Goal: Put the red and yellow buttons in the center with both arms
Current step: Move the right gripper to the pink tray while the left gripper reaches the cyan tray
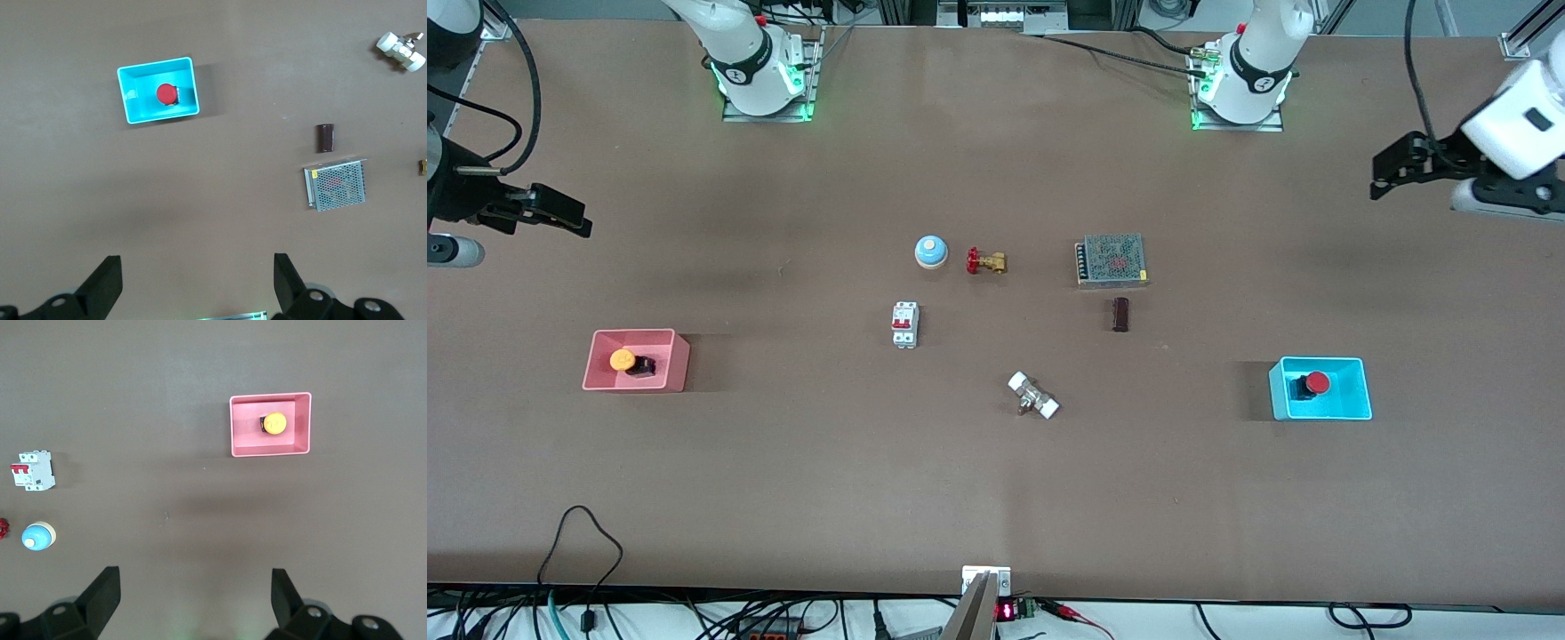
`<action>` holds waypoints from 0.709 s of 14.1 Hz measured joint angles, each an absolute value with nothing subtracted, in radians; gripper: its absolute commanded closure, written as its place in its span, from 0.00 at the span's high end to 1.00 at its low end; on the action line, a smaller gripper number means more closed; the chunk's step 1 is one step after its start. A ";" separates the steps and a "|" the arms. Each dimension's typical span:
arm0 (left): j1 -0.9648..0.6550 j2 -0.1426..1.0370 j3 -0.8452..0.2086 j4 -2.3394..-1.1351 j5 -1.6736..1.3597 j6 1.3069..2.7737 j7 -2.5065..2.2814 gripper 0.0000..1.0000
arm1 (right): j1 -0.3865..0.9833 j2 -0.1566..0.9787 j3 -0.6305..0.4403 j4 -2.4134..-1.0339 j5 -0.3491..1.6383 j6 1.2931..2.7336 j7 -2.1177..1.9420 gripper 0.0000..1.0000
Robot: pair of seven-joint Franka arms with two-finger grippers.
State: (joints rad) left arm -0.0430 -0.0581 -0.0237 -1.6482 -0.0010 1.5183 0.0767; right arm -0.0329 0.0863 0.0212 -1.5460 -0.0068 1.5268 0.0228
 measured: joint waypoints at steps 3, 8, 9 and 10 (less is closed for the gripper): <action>-0.023 -0.058 -0.025 -1.649 -0.001 1.518 0.077 1.00 | -0.033 0.088 0.021 -1.546 -0.007 1.527 0.023 1.00; 0.005 -0.054 -0.024 -1.649 -0.001 1.508 0.077 1.00 | -0.033 0.089 0.021 -1.546 -0.007 1.527 0.023 1.00; 0.005 -0.046 -0.025 -1.651 -0.001 1.482 0.077 1.00 | -0.033 0.092 0.021 -1.546 -0.007 1.528 0.023 1.00; 0.005 -0.031 -0.026 -1.652 -0.001 1.459 0.077 1.00 | -0.033 0.100 0.021 -1.547 -0.007 1.534 0.023 1.00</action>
